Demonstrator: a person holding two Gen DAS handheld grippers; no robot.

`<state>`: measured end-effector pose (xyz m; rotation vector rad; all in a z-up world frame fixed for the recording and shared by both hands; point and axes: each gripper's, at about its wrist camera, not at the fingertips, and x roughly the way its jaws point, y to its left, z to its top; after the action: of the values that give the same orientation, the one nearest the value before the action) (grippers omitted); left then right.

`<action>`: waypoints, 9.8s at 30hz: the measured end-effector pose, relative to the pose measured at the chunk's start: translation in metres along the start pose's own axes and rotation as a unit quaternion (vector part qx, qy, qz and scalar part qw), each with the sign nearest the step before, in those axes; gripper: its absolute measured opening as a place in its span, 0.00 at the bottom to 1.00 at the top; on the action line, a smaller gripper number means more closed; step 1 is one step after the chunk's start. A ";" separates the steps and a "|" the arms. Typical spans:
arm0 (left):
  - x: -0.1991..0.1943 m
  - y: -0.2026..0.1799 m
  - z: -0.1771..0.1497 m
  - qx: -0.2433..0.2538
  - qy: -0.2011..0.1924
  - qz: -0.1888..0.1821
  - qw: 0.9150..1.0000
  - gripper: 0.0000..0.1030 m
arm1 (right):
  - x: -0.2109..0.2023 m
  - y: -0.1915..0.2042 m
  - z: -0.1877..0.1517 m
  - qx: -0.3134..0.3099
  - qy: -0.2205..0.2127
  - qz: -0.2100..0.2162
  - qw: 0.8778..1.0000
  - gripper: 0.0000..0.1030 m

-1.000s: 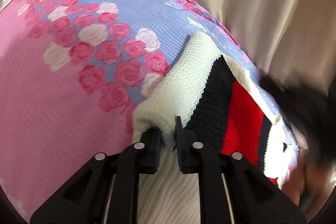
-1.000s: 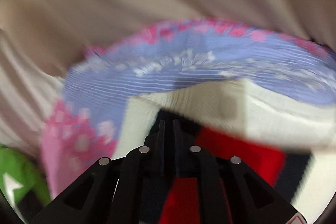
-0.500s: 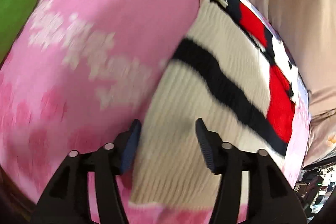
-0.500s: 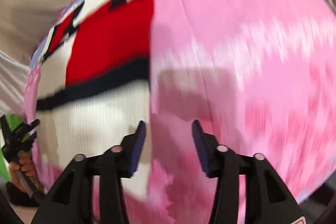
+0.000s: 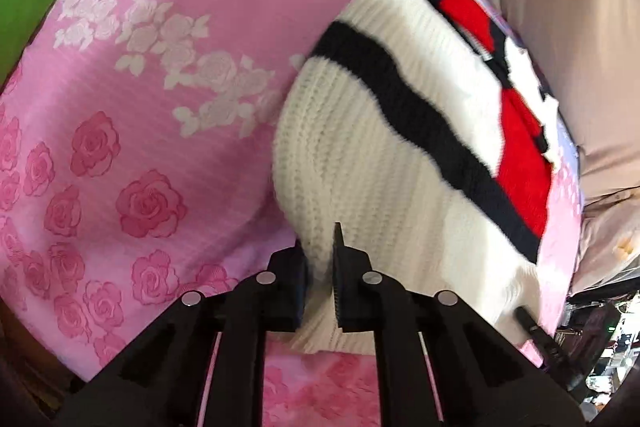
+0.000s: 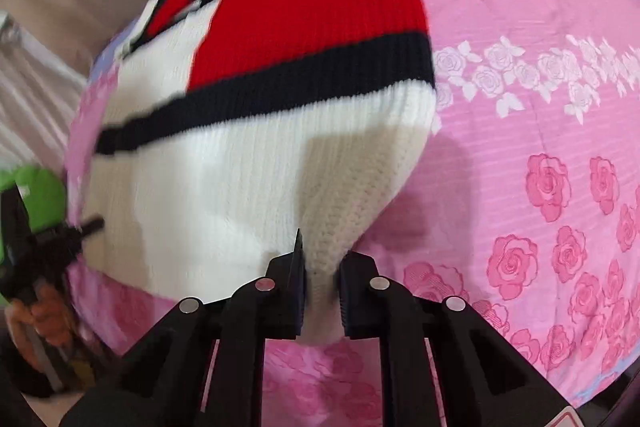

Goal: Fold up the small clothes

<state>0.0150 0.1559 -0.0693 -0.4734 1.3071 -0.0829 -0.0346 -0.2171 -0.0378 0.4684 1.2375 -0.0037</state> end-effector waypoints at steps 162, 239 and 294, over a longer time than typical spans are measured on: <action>0.017 -0.058 0.029 -0.070 -0.043 -0.015 0.996 0.15 | -0.013 -0.126 0.083 0.185 -0.079 0.075 0.977 0.10; 0.036 -0.172 -0.081 0.244 -0.019 0.120 0.962 0.46 | 0.019 0.038 0.023 -0.130 0.011 -0.017 0.991 0.25; -0.005 -0.002 -0.050 -0.070 -0.011 0.008 0.997 0.76 | 0.024 0.091 0.059 -0.126 0.034 0.049 0.990 0.24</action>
<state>-0.0329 0.1409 -0.0731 -0.5823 1.3009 0.0273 0.0501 -0.1494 -0.0143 0.3105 1.2599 0.2507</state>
